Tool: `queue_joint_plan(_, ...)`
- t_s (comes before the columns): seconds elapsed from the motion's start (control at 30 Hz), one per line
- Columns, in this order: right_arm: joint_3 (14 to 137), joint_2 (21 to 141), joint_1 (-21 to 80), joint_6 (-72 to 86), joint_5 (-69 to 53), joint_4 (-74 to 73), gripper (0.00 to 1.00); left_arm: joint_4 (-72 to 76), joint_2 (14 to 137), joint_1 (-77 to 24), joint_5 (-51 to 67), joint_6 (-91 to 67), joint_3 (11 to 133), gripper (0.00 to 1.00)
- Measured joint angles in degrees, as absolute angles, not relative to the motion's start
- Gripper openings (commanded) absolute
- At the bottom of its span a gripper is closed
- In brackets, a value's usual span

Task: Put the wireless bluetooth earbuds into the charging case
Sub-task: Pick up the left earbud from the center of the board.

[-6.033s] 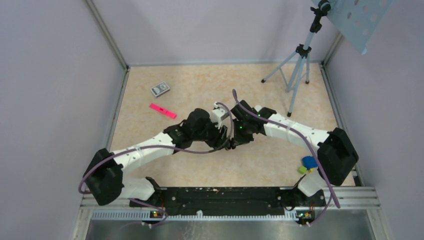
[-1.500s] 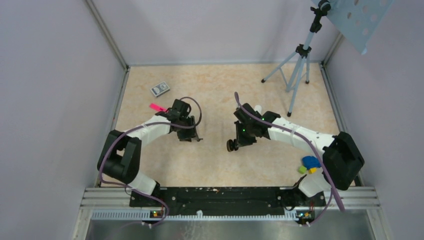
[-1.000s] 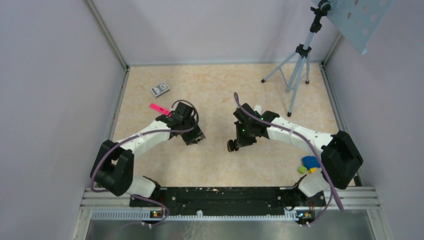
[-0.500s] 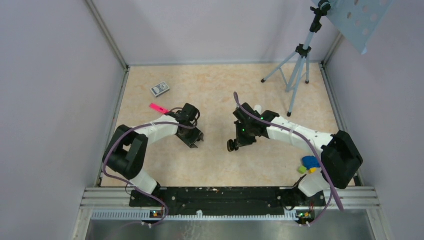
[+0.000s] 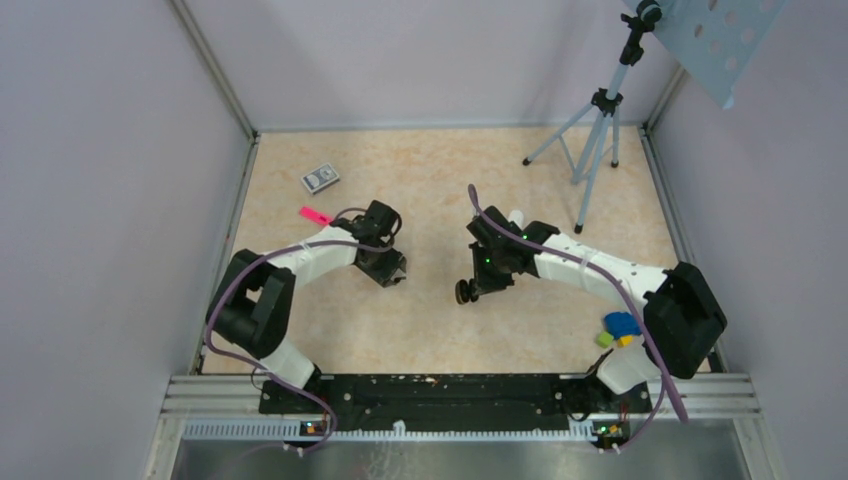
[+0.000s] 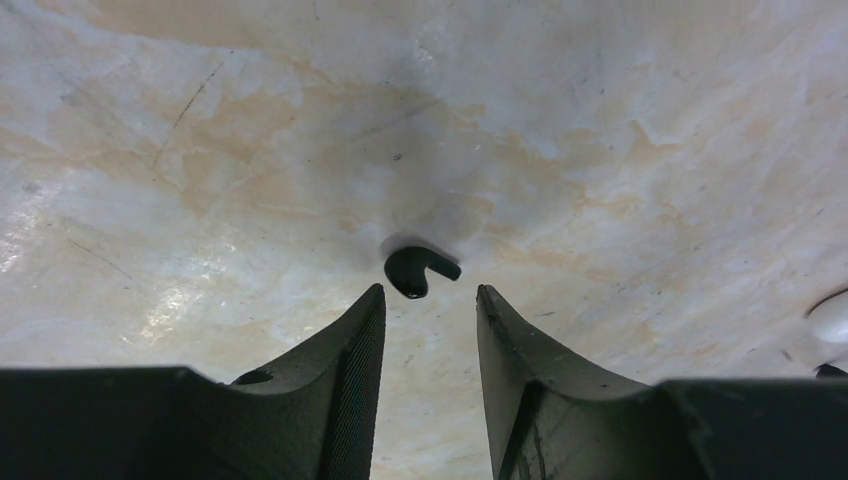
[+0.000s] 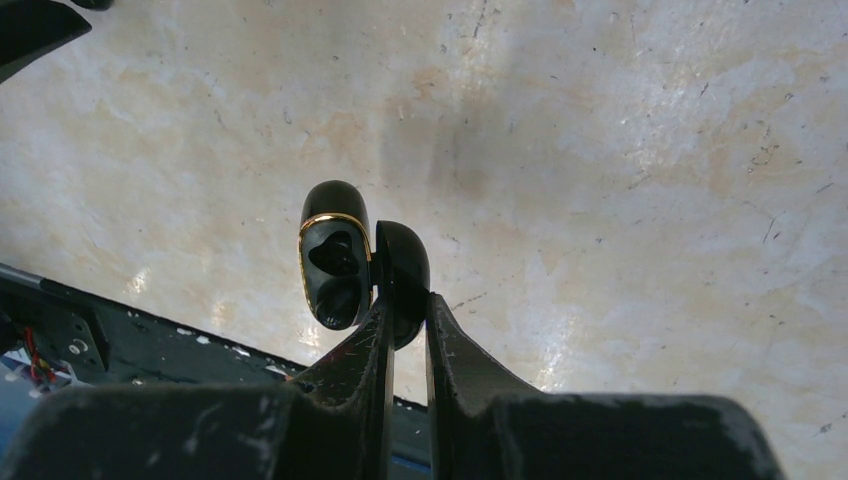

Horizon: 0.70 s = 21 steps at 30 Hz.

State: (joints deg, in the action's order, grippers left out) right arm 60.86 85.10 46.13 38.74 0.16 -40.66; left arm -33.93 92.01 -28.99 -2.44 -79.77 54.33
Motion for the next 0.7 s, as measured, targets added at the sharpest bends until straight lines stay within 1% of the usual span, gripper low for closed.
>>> queue_joint_plan(0.3,60.9,84.1,46.1,38.8,0.2,-41.4,0.01,-34.0,93.4,-28.9,-2.9,-79.8,55.2,0.31)
queue_joint_plan(0.47,60.8,84.0,46.1,38.8,0.2,-41.4,0.01,-34.0,93.4,-28.9,-3.4,-79.6,55.2,0.28)
queue_joint_plan(0.6,60.8,83.9,46.1,38.8,0.2,-41.4,0.01,-33.9,94.4,-28.8,-3.6,-79.1,55.2,0.29)
queue_joint_plan(0.7,60.8,83.5,46.1,38.8,0.2,-41.5,0.01,-33.6,95.2,-28.8,-3.8,-78.5,55.6,0.27)
